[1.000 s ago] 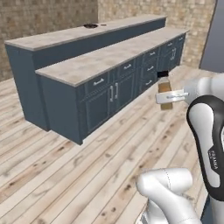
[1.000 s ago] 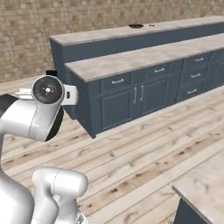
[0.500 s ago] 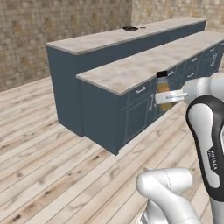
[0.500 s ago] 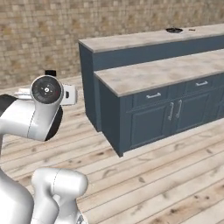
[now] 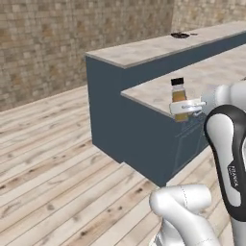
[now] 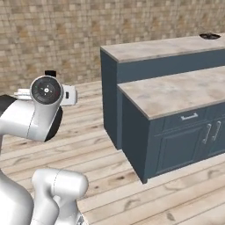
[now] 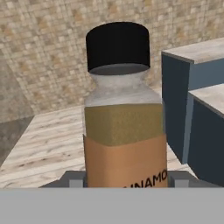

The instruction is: Take the cinnamon bottle from the cabinet and place it on the dining table, next to the plate with the cupcake. Then take the chocolate from the dining counter and place it on the cupcake plate.

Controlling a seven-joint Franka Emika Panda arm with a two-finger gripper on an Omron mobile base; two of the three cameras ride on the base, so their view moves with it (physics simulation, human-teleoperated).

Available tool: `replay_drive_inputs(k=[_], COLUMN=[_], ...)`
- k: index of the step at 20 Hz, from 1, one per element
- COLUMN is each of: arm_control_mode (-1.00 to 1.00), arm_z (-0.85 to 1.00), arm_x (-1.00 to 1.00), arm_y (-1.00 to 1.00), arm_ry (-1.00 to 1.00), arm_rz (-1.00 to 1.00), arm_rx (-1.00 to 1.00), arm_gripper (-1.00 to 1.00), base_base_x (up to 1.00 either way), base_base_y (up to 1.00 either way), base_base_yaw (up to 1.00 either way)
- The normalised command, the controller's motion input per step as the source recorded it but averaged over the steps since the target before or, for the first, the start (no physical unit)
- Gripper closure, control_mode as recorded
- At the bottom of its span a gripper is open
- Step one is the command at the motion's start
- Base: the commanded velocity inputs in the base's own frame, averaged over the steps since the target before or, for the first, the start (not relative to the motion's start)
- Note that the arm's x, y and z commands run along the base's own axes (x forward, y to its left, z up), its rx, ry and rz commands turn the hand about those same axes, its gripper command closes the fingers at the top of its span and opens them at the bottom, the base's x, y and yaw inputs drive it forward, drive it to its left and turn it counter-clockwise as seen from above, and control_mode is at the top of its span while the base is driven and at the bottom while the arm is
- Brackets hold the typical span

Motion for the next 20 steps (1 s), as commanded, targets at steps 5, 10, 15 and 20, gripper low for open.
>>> replay_drive_inputs(k=[5,10,15,20], arm_control_mode=[1.0,1.0,1.0,1.0], arm_z=[0.0,0.0,0.0,0.0], arm_x=[0.0,0.0,0.0,0.0], arm_y=[0.0,0.0,0.0,0.0], arm_ry=[0.0,0.0,0.0,0.0], arm_rz=[0.0,0.0,0.0,0.0], arm_rx=[0.0,0.0,0.0,0.0], arm_gripper=[1.0,1.0,1.0,1.0], base_base_x=[1.0,1.0,1.0,1.0], base_base_y=[0.7,0.83,0.81,0.87], base_base_yaw=[0.05,-0.09,-0.45,-0.48])
